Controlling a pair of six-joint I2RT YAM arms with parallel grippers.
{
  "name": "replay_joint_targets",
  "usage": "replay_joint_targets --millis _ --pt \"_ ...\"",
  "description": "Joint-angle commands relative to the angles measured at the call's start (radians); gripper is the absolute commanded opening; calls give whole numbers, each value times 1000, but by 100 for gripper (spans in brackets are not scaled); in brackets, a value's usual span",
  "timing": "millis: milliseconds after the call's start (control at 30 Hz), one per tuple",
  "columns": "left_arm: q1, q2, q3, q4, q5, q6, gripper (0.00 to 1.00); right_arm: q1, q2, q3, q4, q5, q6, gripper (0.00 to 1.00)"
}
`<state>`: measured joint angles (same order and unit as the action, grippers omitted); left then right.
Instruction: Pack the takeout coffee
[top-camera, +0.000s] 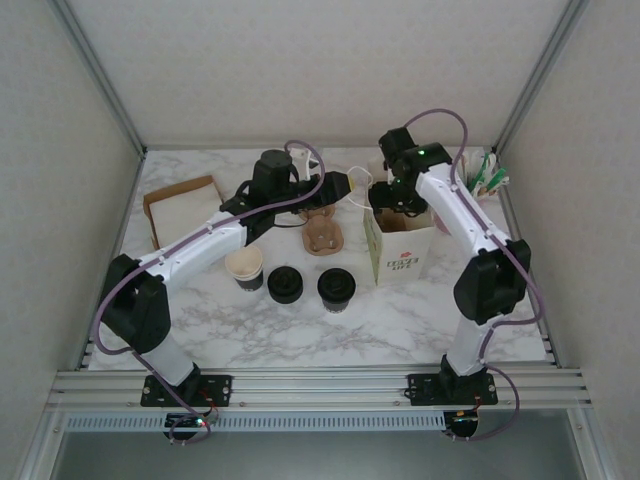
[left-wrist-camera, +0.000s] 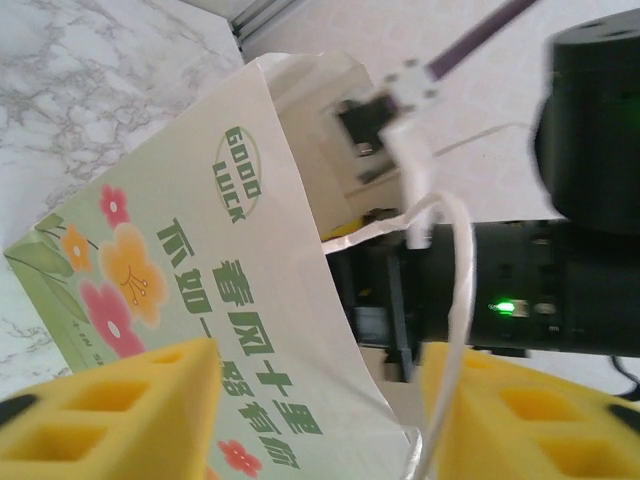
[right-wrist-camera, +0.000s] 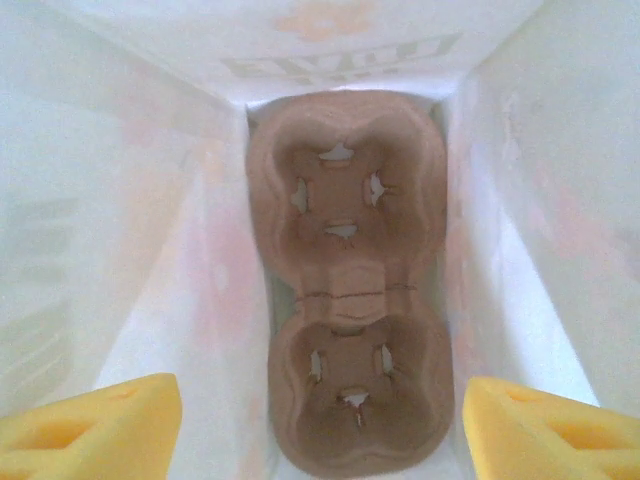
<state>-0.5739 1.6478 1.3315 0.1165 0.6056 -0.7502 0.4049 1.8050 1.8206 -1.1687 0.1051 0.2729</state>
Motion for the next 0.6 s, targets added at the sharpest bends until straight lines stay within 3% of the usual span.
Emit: replay_joint_targets --millis 0,200,333,567 --pt "6 -47 37 17 14 8 62 7 -80 51 -45 1 -7 78" --pt "6 -56 72 -3 25 24 77 7 -166 88 -66 -14 -9 87" --pt "5 -72 88 -22 28 41 88 7 -217 111 -82 -35 -12 99" --pt "5 -129 110 -81 13 90 100 6 -309 127 -102 -82 -18 99"
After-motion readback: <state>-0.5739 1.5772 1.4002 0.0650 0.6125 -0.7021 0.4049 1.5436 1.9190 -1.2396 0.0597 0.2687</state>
